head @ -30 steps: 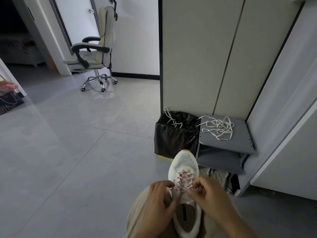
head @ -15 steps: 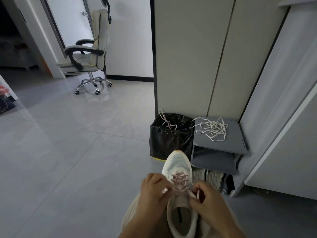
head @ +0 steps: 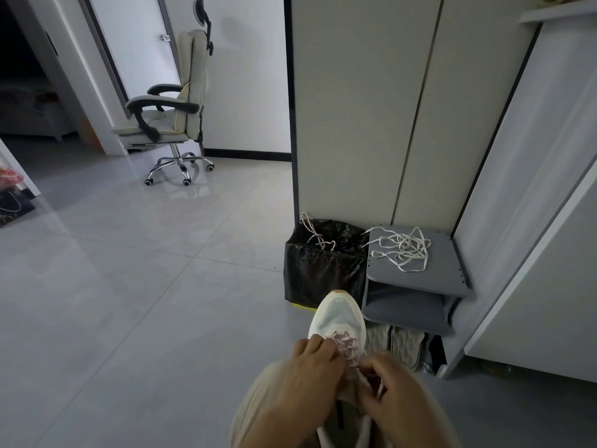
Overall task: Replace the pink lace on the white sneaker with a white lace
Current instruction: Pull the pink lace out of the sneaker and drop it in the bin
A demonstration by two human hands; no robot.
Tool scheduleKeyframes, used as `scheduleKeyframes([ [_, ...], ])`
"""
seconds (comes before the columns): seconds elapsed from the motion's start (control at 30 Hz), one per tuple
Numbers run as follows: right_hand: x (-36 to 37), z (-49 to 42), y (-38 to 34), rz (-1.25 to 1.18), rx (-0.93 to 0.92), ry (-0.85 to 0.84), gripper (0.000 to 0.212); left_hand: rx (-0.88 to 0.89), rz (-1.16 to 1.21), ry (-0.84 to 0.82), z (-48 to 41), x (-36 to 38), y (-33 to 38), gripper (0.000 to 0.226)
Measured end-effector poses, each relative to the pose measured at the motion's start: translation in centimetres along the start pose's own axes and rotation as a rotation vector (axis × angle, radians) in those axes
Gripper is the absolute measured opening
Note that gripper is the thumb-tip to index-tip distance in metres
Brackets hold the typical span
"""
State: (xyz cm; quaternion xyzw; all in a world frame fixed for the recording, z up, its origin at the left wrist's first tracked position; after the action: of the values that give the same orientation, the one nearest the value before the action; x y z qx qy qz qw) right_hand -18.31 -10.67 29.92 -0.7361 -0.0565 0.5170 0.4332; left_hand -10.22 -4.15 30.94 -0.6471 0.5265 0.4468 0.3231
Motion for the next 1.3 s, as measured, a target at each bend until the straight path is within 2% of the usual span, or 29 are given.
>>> scheduleKeyframes([
  [0.03,0.0,0.0,0.3,0.019,-0.001,0.008,0.012,-0.005,0.058,0.024,0.0,-0.4,-0.3,0.013],
  [0.1,0.1,0.1,1.0,0.033,0.008,0.042,0.013,-0.047,0.35,0.096,0.6,-1.8,-1.7,0.01],
  [0.17,0.0,0.1,1.4,-0.005,0.005,0.079,0.021,-0.257,0.686,0.165,2.1,-2.5,-5.3,0.006],
  [0.23,-0.2,0.2,1.5,0.005,0.005,0.107,0.026,-0.465,0.859,0.23,4.4,-2.5,-8.7,0.005],
  [0.3,-0.2,0.3,1.4,0.033,0.009,0.109,0.021,-0.612,0.841,0.174,6.2,-1.3,-10.3,0.003],
  [0.33,-0.2,0.3,1.3,0.03,0.008,0.117,0.019,-0.659,0.782,0.114,6.7,-0.4,-10.5,0.012],
  [0.4,-0.2,0.3,1.1,0.011,-0.001,0.119,0.018,-0.68,0.553,0.085,6.7,-0.2,-9.7,0.026],
  [0.47,0.0,0.3,1.0,0.0,-0.006,0.105,0.017,-0.475,0.314,0.188,4.5,-2.5,-6.7,0.014],
  [0.5,0.1,0.4,1.2,-0.01,0.003,0.098,0.017,-0.328,0.261,0.179,3.1,-3.1,-4.2,0.014],
  [0.57,0.3,0.4,1.5,-0.031,0.011,0.1,0.019,-0.088,0.109,0.066,1.0,-2.4,0.1,0.011],
  [0.6,0.4,0.5,1.6,-0.047,0.014,0.104,0.021,-0.05,0.049,0.007,0.4,-1.8,1.1,0.016],
  [0.67,0.4,0.6,2.1,-0.077,0.023,0.125,0.021,-0.068,0.05,-0.065,-0.3,-1.0,1.2,0.026],
  [0.73,0.3,0.9,2.3,-0.068,0.034,0.143,0.02,-0.035,0.038,-0.02,0.0,-1.3,1.1,0.013],
  [0.8,0.0,1.1,2.3,-0.053,0.028,0.176,0.021,-0.061,0.118,0.038,0.9,-2.0,0.1,0.018],
  [0.93,-0.4,0.9,2.7,-0.108,0.027,0.229,0.026,-0.435,0.415,0.292,5.3,-4.6,-7.5,0.004],
  [0.97,-0.1,0.8,2.8,-0.107,0.027,0.21,0.023,-0.534,0.434,0.308,6.3,-5.2,-9.4,0.01],
  [1.03,0.5,0.6,3.0,-0.122,0.051,0.155,0.018,-0.628,0.345,0.212,7.0,-5.6,-11.8,0.021],
  [1.07,0.6,0.6,3.0,-0.136,0.059,0.148,0.018,-0.658,0.285,0.115,7.0,-5.2,-12.2,0.016],
  [1.13,0.7,0.7,2.9,-0.16,0.066,0.157,0.017,-0.749,0.22,0.021,6.8,-4.5,-12.0,0.035],
  [1.2,0.7,0.7,2.7,-0.166,0.066,0.15,0.017,-0.677,0.286,0.114,5.3,-4.6,-9.4,0.041],
  [1.23,0.7,0.7,2.4,-0.153,0.063,0.138,0.016,-0.626,0.343,0.1,4.2,-4.3,-7.5,0.04],
  [1.3,0.5,0.8,1.8,-0.113,0.046,0.114,0.015,-0.548,0.366,-0.154,3.3,-1.4,-3.8,0.04],
])
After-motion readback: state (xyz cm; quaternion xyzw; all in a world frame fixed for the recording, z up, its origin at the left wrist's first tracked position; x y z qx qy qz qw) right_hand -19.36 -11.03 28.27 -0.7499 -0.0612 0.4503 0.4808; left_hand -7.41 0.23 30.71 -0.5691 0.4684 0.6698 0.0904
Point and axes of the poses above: each hand's wrist, its own z-axis away from the middle knuckle, its own x-axis out of the palm, y = z × x, the point moved 9 cm from there along -z, towards the middle knuckle
